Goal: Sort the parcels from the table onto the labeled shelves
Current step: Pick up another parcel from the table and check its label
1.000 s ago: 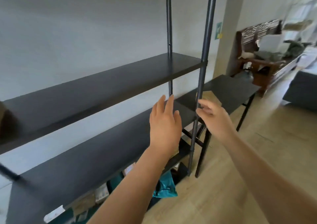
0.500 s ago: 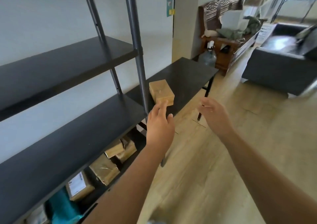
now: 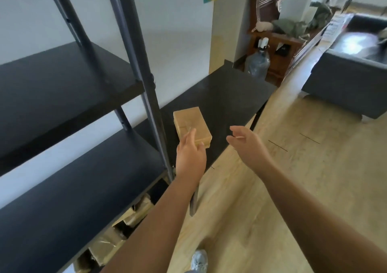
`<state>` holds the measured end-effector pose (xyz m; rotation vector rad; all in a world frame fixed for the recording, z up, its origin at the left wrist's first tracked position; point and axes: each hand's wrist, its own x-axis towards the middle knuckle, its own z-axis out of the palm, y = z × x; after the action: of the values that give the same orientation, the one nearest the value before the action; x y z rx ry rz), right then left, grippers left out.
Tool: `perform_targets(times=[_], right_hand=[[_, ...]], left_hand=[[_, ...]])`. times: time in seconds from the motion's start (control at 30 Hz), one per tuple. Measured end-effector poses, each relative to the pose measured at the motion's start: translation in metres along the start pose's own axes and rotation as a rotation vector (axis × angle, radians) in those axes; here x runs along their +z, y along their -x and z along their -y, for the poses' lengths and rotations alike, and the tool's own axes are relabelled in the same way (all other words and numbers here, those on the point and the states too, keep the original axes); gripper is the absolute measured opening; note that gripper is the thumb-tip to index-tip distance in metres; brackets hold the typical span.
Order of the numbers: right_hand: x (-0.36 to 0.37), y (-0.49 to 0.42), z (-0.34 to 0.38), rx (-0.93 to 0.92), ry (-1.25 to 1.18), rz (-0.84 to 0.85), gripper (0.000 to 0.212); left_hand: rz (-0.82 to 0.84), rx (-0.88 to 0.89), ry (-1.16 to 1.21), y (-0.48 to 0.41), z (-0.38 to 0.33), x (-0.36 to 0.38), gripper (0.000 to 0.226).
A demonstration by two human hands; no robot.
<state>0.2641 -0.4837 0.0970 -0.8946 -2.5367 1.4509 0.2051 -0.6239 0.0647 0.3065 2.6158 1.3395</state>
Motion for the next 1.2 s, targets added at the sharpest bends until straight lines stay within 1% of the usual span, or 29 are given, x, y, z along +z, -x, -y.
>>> perform_targets(times=[0.2, 0.3, 0.43, 0.5, 0.63, 0.73, 0.8, 0.93, 1.1, 1.2], right_hand=[[0.006, -0.063, -0.019, 0.07, 0.049, 0.097, 0.05], [0.009, -0.101, -0.02, 0.047, 0.077, 0.172, 0.05], [0.015, -0.156, -0.022, 0.0, 0.171, 0.294, 0.05], [0.016, -0.176, -0.025, -0.024, 0.218, 0.37, 0.051], [0.016, -0.21, -0.038, -0.048, 0.308, 0.522, 0.052], [0.02, -0.227, -0.047, -0.058, 0.342, 0.599, 0.053], [0.026, -0.233, -0.049, -0.073, 0.352, 0.661, 0.054], [0.041, -0.238, -0.055, -0.063, 0.378, 0.757, 0.057], [0.042, -0.242, -0.069, -0.059, 0.456, 0.785, 0.06], [0.043, -0.242, -0.073, -0.091, 0.465, 0.793, 0.051]], left_hand=[[-0.027, -0.094, -0.031, -0.059, 0.01, 0.022, 0.049], [-0.07, -0.156, -0.056, -0.085, 0.014, 0.032, 0.049], [-0.171, -0.237, -0.096, -0.113, 0.016, 0.049, 0.05], [-0.217, -0.303, -0.109, -0.121, 0.017, 0.057, 0.051], [-0.28, -0.515, -0.111, -0.126, 0.019, 0.073, 0.055], [-0.247, -0.664, -0.102, -0.126, 0.026, 0.08, 0.059], [-0.206, -0.725, -0.098, -0.125, 0.029, 0.083, 0.06], [-0.208, -0.738, -0.072, -0.125, 0.035, 0.093, 0.058], [-0.236, -0.767, -0.068, -0.126, 0.046, 0.102, 0.052], [-0.268, -0.777, -0.035, -0.127, 0.045, 0.106, 0.05]])
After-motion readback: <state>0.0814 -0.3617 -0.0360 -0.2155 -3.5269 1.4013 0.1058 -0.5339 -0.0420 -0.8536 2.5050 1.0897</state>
